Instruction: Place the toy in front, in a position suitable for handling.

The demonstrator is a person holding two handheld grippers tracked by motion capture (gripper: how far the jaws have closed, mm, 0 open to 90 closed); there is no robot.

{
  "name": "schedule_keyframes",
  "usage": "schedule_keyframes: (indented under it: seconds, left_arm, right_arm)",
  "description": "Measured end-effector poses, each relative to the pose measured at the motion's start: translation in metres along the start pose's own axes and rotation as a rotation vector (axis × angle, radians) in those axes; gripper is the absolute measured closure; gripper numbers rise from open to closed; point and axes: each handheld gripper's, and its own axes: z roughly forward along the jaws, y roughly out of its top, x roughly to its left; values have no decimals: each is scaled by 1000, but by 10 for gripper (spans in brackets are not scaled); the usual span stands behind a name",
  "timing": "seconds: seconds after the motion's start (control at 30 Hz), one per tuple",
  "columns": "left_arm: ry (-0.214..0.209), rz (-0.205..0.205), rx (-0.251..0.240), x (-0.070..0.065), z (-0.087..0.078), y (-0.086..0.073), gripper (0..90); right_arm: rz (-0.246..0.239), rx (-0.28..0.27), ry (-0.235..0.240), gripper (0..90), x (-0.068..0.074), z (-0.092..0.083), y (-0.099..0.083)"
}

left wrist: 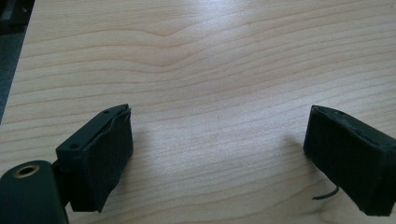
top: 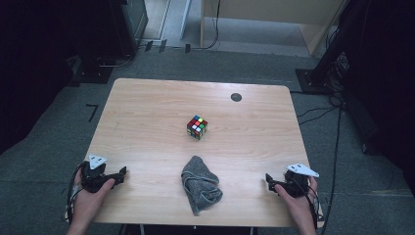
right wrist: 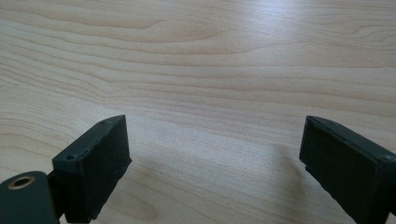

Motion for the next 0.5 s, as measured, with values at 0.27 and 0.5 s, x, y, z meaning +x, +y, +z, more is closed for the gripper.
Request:
schedule_keyframes:
  seconds: [0.27, 0.5]
  left_arm:
    - [0, 1, 0, 0, 0, 0, 85]
    - [0, 0, 0, 0, 0, 0, 85]
  right_arm:
    - [-7, 0, 4, 82, 3, 0, 0]
    - [-10, -5, 13, 83, 7, 1, 1]
